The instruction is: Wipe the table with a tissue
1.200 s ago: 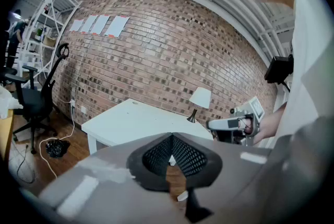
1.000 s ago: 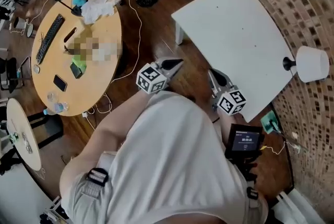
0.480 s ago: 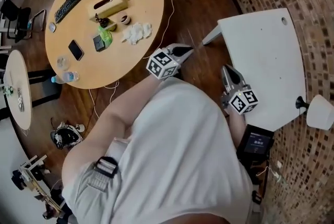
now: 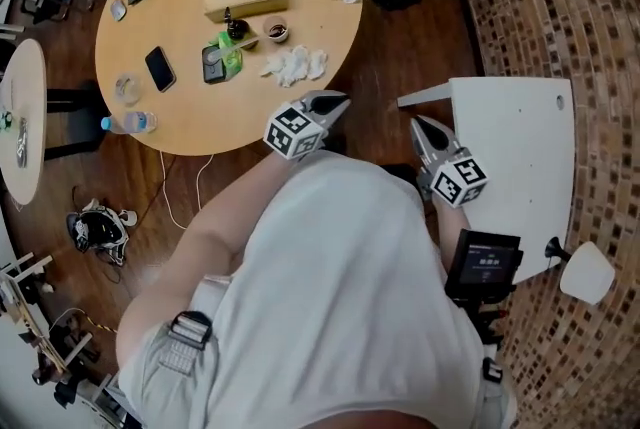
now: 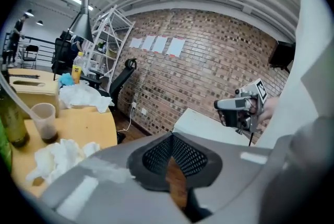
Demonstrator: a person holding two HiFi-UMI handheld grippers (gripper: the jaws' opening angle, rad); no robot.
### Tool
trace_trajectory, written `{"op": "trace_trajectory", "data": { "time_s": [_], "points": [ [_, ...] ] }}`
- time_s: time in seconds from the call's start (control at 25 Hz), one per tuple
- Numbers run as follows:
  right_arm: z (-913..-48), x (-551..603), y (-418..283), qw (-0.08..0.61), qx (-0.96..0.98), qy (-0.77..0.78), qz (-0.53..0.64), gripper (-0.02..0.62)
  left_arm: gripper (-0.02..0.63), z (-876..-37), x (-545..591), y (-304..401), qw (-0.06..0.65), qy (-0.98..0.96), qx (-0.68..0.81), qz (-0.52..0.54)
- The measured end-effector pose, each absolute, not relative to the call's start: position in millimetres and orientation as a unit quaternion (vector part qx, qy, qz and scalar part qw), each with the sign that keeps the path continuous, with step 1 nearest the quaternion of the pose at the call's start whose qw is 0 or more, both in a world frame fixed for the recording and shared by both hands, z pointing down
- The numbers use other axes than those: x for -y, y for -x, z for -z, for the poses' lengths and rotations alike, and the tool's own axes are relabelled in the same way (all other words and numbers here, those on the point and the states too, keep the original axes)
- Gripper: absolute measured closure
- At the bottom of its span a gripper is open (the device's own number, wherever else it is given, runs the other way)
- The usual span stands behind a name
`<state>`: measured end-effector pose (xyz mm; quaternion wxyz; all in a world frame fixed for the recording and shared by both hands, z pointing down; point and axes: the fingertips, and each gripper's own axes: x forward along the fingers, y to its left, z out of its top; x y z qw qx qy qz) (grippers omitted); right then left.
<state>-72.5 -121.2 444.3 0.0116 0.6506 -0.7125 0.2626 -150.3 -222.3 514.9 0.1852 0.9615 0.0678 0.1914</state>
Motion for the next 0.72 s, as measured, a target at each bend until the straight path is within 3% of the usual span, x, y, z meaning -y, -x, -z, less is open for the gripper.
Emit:
{"op": "trace_trajectory", "data": {
  "time_s": [0.44,0.72],
  "points": [
    [-460.8,205.8,115.9,0.093,0.812,-0.514,-0.261,0.588,0.601,-519.2,266.8,206.6,0.231,-0.957,0.071,-0.163],
    [-485.7,250.9,92.1,0.117,0.818,-0.484,-0.289,0.588,0.601,-512.6,283.7,210.6,0.23,-0.952,0.125,-0.16]
  ]
}}
